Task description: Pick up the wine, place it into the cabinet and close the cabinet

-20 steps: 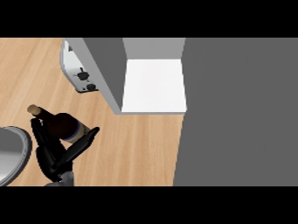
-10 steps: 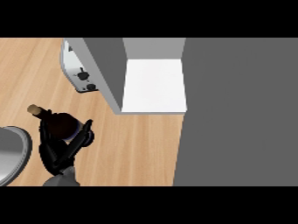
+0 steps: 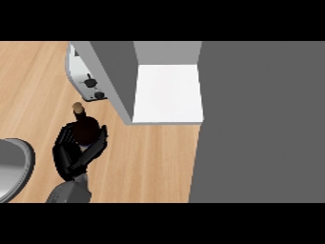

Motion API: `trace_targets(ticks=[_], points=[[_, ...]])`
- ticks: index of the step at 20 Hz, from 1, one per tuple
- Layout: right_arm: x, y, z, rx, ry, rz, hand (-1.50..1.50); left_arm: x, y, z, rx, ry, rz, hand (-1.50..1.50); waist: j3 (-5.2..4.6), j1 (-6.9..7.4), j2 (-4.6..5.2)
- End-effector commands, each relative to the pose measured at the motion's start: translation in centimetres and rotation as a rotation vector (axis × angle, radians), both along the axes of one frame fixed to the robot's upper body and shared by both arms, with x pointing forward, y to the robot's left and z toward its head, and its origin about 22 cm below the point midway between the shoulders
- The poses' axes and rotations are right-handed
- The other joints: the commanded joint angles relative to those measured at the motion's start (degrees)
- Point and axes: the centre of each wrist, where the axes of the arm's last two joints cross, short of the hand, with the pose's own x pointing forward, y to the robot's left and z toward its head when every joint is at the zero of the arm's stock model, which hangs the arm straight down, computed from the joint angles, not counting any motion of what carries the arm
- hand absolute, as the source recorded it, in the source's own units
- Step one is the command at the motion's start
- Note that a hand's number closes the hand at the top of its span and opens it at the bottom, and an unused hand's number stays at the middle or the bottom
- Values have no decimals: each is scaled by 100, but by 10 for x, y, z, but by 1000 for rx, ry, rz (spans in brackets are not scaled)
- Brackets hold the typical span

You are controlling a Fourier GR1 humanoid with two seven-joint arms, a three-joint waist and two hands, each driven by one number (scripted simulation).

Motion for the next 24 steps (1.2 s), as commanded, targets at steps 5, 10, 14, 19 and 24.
trace_targets(ticks=[5,10,14,19,24], points=[[-6,-1,6,26,-36,25,-150,-38,48,-16,91,65,-502,150,-14,9,6],[-24,0,13,30,-28,44,-150,-27,80,5,83,-29,-618,150,-15,7,5],[-27,-11,4,28,-21,27,-150,-22,96,23,174,-121,-589,150,-11,14,6],[-27,-2,8,48,-11,50,-150,-16,65,45,101,-209,-614,150,-11,24,-3],[-19,-7,11,34,-30,35,-150,-24,54,87,76,-213,-692,150,-9,55,-3]])
